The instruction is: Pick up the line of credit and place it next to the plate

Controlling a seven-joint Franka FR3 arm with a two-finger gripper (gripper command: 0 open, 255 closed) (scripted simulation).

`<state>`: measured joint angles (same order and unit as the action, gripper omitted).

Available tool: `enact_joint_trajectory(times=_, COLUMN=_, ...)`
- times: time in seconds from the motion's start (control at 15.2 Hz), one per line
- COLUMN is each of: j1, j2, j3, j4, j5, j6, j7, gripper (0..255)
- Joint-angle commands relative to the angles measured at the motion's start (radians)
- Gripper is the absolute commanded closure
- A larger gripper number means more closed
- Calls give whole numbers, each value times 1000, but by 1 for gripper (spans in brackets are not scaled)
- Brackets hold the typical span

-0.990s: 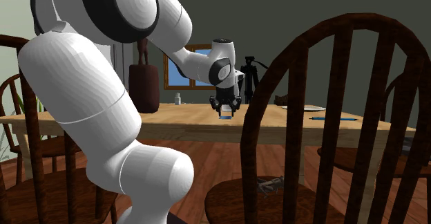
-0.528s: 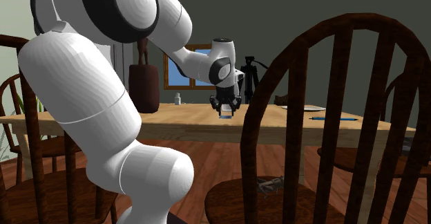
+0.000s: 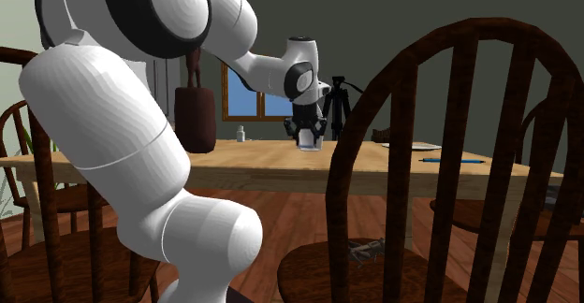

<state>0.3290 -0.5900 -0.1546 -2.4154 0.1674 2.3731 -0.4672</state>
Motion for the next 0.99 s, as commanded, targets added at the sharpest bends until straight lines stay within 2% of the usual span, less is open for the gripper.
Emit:
enact_joint_trajectory(times=0.0, j1=-2, j2=0, j3=1, j4=28, j5=-4, j6=-29, j7=5, gripper=255)
enact_joint_trajectory(times=0.46, j1=-5, j2=2, j3=6, j4=112, j5=-12, j6=-110, j7=23, gripper=255)
enact_joint_trajectory(times=0.92, j1=27, j2=269, j3=-98, j4=349, j5=51, j6=-98, j7=-92, gripper=255)
